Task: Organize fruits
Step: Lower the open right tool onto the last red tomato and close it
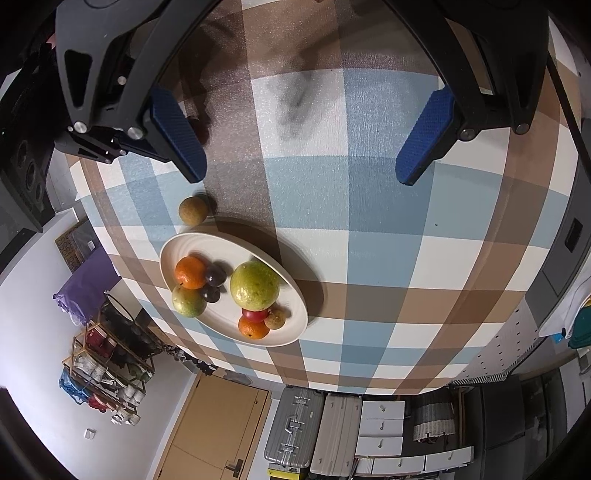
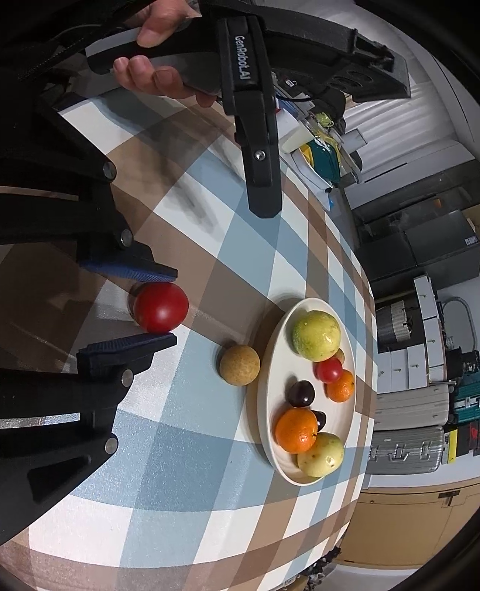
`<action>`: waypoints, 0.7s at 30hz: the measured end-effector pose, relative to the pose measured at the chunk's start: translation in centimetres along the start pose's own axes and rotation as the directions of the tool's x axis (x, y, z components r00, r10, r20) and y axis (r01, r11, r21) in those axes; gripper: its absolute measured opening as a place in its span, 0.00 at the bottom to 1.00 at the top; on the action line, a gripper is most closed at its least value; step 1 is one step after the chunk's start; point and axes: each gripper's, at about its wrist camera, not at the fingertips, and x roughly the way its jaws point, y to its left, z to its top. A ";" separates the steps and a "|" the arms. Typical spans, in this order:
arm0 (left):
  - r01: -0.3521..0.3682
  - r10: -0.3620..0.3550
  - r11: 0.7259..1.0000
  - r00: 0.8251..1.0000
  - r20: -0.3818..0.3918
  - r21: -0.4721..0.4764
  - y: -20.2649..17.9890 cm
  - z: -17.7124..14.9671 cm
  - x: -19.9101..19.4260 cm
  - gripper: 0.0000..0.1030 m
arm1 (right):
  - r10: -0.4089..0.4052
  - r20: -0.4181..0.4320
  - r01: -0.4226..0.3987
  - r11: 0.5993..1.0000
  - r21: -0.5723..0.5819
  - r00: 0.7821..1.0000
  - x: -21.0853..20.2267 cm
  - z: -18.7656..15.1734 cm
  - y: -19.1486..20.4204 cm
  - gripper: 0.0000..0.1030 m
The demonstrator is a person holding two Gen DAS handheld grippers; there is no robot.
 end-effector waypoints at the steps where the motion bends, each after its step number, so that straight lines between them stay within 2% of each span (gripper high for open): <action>1: 0.000 0.000 1.000 1.000 -0.001 0.001 -0.1 0.0 0.0 0.99 | 0.005 0.004 -0.005 1.000 0.002 1.000 -0.1 0.0 0.0 0.27; 11: 0.003 -0.003 1.000 1.000 -0.023 0.012 -0.7 -0.1 0.6 0.99 | 0.011 0.039 -0.012 0.999 0.036 0.999 -0.9 0.3 -0.7 0.27; 21: 0.027 -0.022 0.996 0.998 -0.060 0.081 -4.1 0.9 2.7 0.99 | -0.033 0.102 0.022 0.994 0.111 0.994 -3.2 0.3 -3.4 0.27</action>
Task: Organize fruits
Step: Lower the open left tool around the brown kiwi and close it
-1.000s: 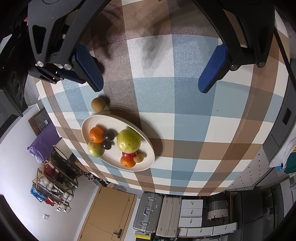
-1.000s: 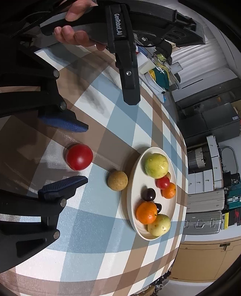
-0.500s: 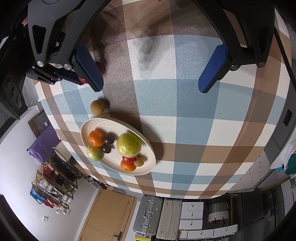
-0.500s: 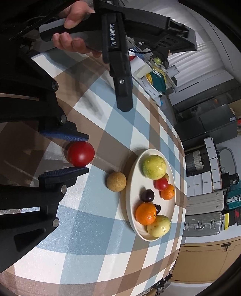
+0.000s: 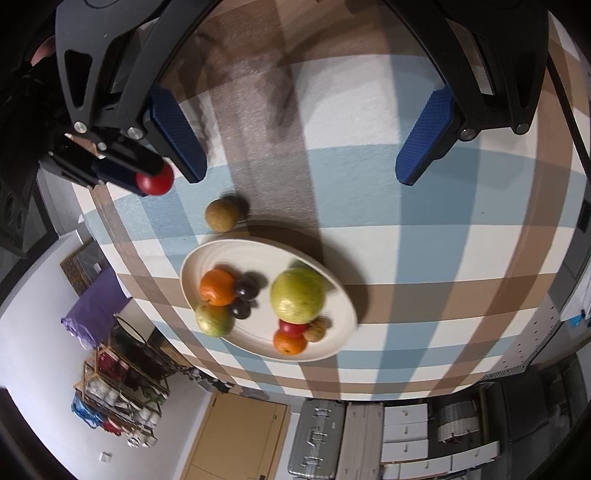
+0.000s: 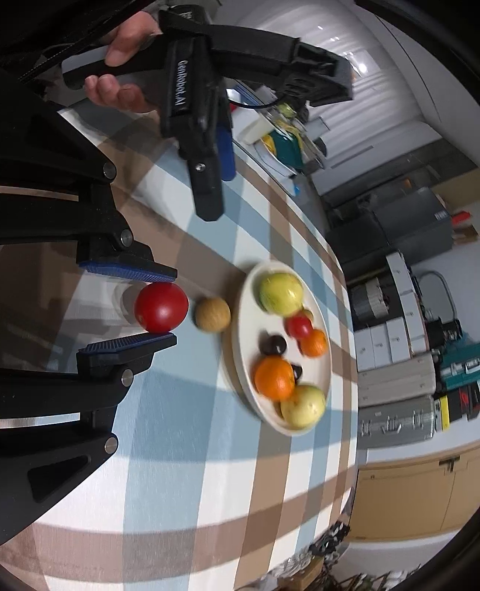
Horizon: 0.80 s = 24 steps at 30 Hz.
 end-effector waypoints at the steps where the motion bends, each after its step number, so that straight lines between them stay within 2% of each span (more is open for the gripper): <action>1: -0.001 0.001 1.000 1.000 -0.004 0.005 -0.3 0.0 0.2 0.99 | -0.007 0.007 0.007 1.000 0.014 1.000 -0.3 0.0 -0.5 0.27; 11: -0.003 0.005 0.999 0.999 -0.049 0.038 -3.1 1.0 3.8 0.99 | -0.060 0.062 0.055 0.996 0.074 0.996 -2.3 0.0 -3.7 0.27; 24: -0.046 0.050 0.996 0.998 -0.047 0.079 -5.2 2.0 6.5 0.98 | -0.075 0.098 0.065 0.993 0.098 0.992 -3.5 0.4 -5.9 0.27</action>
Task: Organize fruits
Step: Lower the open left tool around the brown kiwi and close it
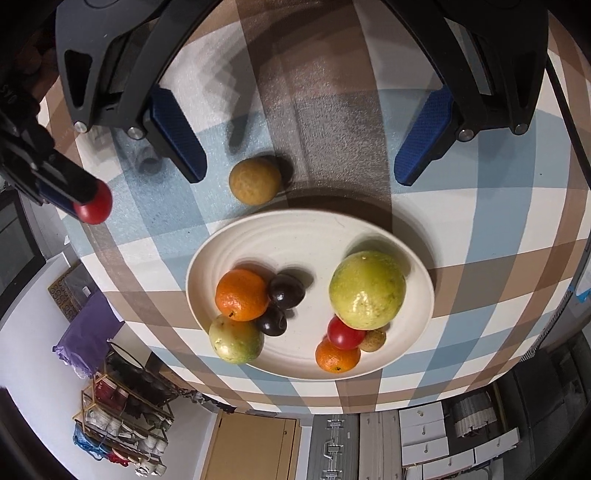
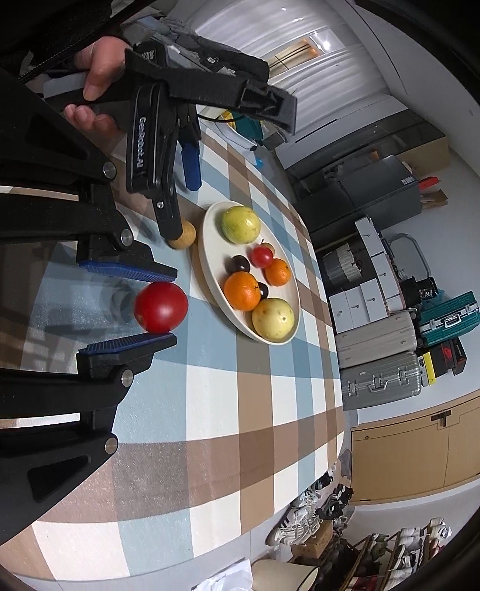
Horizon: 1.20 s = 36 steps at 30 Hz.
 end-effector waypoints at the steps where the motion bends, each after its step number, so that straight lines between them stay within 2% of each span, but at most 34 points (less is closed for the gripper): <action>1: -0.004 0.004 1.000 1.000 -0.001 0.002 -0.1 0.1 0.2 0.98 | -0.001 0.004 0.001 1.000 0.002 1.000 0.0 0.1 -0.2 0.27; 6: -0.064 0.064 0.998 0.998 -0.002 0.021 -0.4 0.2 0.8 0.89 | 0.004 0.011 -0.004 1.000 0.013 1.000 -0.1 0.2 -0.6 0.27; 10: -0.055 0.055 0.998 0.998 -0.005 0.023 -0.4 0.2 0.9 0.82 | 0.003 0.010 -0.003 1.000 0.023 1.000 -0.1 0.1 -1.1 0.27; 12: -0.066 0.066 0.997 0.998 0.006 0.030 -0.6 0.1 0.7 0.76 | 0.002 0.010 -0.002 1.000 0.026 1.000 -0.2 0.0 -1.2 0.27; 14: -0.060 0.060 0.997 0.998 0.007 0.039 -0.7 0.0 0.7 0.66 | 0.001 0.012 -0.001 1.000 0.027 1.000 -0.3 0.0 -1.2 0.27; 18: -0.032 0.031 0.998 0.999 0.010 0.049 -0.8 -0.2 0.5 0.58 | 0.000 0.016 -0.001 0.999 0.032 1.000 -0.3 0.1 -1.3 0.27; 21: 0.004 -0.005 0.999 1.000 0.017 0.051 -0.7 -0.3 0.3 0.46 | -0.001 0.017 0.000 1.000 0.030 1.000 -0.3 0.1 -1.2 0.27; 23: 0.038 -0.039 0.998 0.999 0.016 0.044 -0.5 -0.3 0.1 0.29 | -0.001 0.017 0.000 1.000 0.030 1.000 -0.3 0.1 -1.2 0.27; 24: 0.059 -0.059 0.998 0.998 0.011 0.039 -0.4 -0.3 0.1 0.25 | -0.002 0.017 0.002 1.000 0.028 1.000 -0.4 0.1 -1.1 0.27; 31: 0.155 -0.155 0.988 0.988 0.004 0.029 0.0 -0.9 -0.5 0.25 | -0.006 0.021 0.006 1.000 0.012 1.000 -0.6 0.4 -0.3 0.27; 36: 0.178 -0.179 0.983 0.984 0.015 0.044 0.0 -1.2 -1.5 0.25 | -0.002 0.017 0.002 1.000 0.005 1.000 -0.7 0.5 0.2 0.28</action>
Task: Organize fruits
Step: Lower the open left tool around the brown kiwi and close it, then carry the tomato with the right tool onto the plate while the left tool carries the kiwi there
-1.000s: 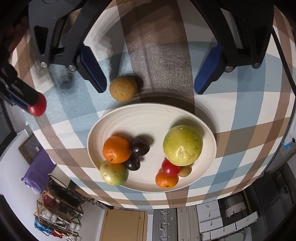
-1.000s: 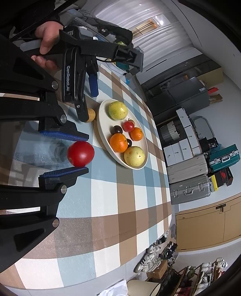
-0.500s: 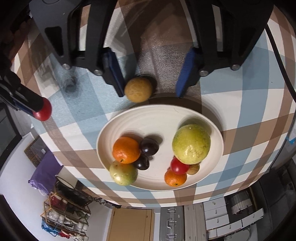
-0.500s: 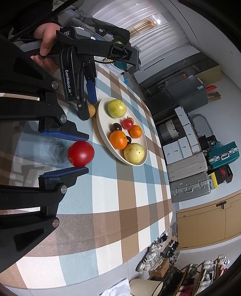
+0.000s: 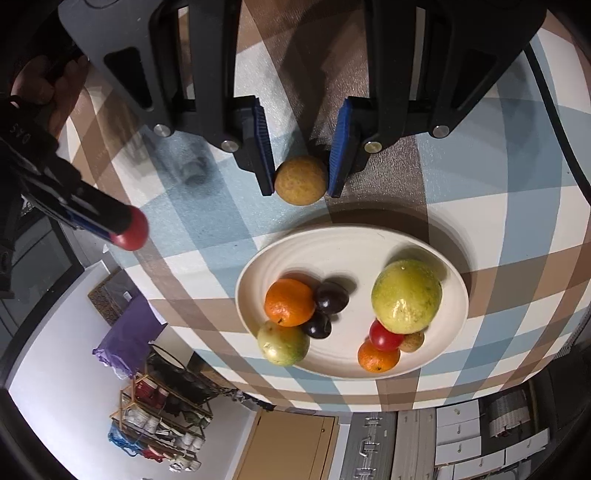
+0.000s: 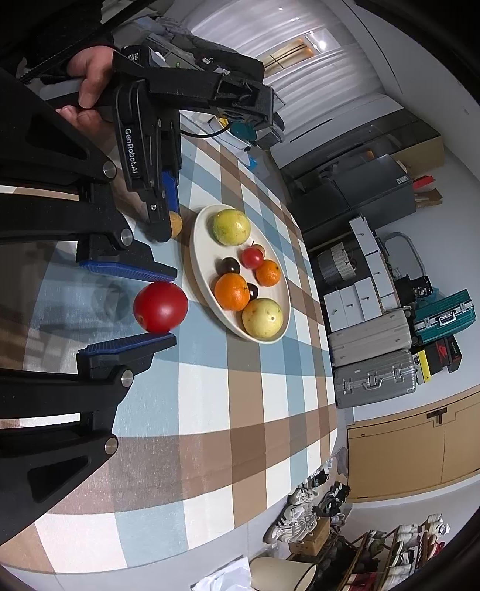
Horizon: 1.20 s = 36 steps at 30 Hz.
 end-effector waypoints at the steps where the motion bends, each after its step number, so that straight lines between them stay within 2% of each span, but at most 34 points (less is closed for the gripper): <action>1: 0.001 -0.001 1.000 1.000 0.007 0.000 0.1 0.1 -0.4 0.25 | 0.002 -0.002 -0.002 1.000 -0.001 1.000 0.0 0.0 0.2 0.28; 18: 0.000 0.001 1.000 0.998 0.065 -0.011 1.7 2.6 -4.5 0.25 | 0.057 -0.006 -0.058 0.998 -0.027 0.998 1.9 2.7 2.3 0.28; 36: 0.011 -0.009 1.000 0.995 0.101 -0.022 3.6 8.4 -5.4 0.25 | 0.116 0.011 -0.116 0.992 -0.040 0.993 4.9 8.4 3.7 0.28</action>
